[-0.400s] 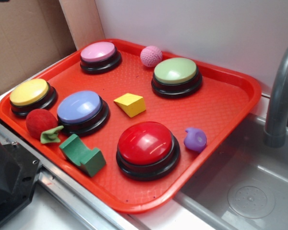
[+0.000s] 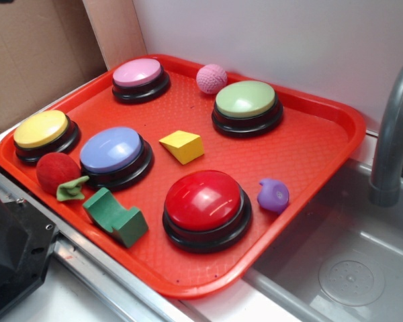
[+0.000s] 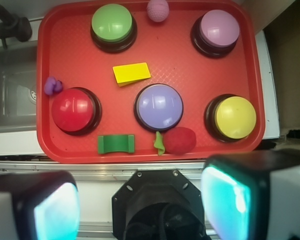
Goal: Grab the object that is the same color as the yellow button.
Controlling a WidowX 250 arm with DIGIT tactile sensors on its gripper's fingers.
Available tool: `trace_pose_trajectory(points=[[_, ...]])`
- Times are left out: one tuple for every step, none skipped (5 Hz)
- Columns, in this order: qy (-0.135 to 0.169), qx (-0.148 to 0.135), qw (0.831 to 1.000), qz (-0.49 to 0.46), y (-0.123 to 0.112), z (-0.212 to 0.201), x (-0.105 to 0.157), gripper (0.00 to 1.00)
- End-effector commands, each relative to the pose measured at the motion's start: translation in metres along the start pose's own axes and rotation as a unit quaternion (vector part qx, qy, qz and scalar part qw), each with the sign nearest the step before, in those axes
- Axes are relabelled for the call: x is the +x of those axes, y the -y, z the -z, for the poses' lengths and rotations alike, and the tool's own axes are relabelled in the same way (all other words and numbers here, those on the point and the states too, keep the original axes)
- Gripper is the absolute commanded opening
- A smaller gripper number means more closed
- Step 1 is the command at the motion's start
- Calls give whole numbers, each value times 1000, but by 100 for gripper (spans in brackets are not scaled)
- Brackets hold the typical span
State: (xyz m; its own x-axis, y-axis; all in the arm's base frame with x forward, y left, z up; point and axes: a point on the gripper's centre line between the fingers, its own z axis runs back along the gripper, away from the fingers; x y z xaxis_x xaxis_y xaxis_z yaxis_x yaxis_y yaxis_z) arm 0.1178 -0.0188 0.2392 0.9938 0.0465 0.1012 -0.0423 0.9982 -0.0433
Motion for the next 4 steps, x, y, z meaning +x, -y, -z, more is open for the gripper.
trace_pose_trajectory(points=[[36, -2, 972, -233, 18, 28, 40, 100], [68, 31, 935, -348, 23, 53, 63, 100], [84, 48, 883, -458, 21, 92, 85, 100], [103, 63, 857, -501, 17, 118, 96, 100]])
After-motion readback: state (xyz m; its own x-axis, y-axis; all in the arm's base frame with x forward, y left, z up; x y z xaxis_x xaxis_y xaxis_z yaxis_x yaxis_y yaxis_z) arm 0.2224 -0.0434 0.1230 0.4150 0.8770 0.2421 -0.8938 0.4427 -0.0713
